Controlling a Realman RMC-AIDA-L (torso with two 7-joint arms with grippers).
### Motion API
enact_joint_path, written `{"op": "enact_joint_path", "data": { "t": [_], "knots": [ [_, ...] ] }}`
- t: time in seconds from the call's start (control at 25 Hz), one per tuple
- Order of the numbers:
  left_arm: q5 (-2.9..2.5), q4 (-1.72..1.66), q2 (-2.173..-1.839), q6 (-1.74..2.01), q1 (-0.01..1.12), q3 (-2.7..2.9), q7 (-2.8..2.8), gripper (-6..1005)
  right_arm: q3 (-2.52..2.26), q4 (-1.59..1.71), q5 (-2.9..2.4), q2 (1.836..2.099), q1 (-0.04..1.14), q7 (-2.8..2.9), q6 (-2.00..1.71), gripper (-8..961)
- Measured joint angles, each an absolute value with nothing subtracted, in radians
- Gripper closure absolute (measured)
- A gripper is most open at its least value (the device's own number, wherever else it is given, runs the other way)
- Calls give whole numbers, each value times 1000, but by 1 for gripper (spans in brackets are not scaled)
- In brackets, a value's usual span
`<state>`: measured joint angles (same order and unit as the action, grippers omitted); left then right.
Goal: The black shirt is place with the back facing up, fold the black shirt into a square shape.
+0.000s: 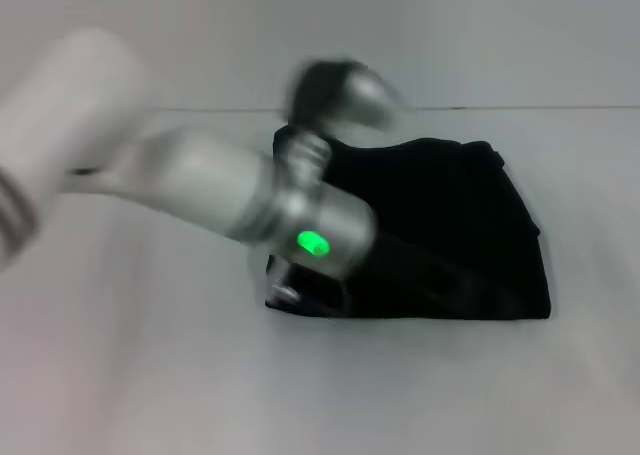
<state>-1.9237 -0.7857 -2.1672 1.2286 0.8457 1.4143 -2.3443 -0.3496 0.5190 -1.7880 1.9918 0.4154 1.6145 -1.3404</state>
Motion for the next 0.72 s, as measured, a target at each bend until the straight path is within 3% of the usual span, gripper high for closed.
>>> {"op": "enact_joint_path", "data": {
  "t": [0.04, 0.16, 0.4, 0.52, 0.72],
  "knots": [
    [-1924, -826, -2165, 1266, 805, 1343, -2339, 581, -350, 520, -1810, 1984, 423, 1642, -1341, 207],
    [-1924, -852, -2144, 1351, 724, 1027, -2418, 523, -355, 529, -1900, 1957, 457, 1785, -1348, 210],
    [-1980, -721, -2076, 1477, 702, 629, -2496, 408, -492, 534, -2145, 1893, 592, 2230, -1367, 216],
    [-2030, -718, -2070, 1500, 690, 556, -2503, 320, -576, 532, -2250, 1888, 676, 2358, -1357, 219],
    [-2044, -719, -2074, 1504, 673, 529, -2483, 109, -638, 527, -2352, 1911, 787, 2447, -1315, 225]
  ]
}}
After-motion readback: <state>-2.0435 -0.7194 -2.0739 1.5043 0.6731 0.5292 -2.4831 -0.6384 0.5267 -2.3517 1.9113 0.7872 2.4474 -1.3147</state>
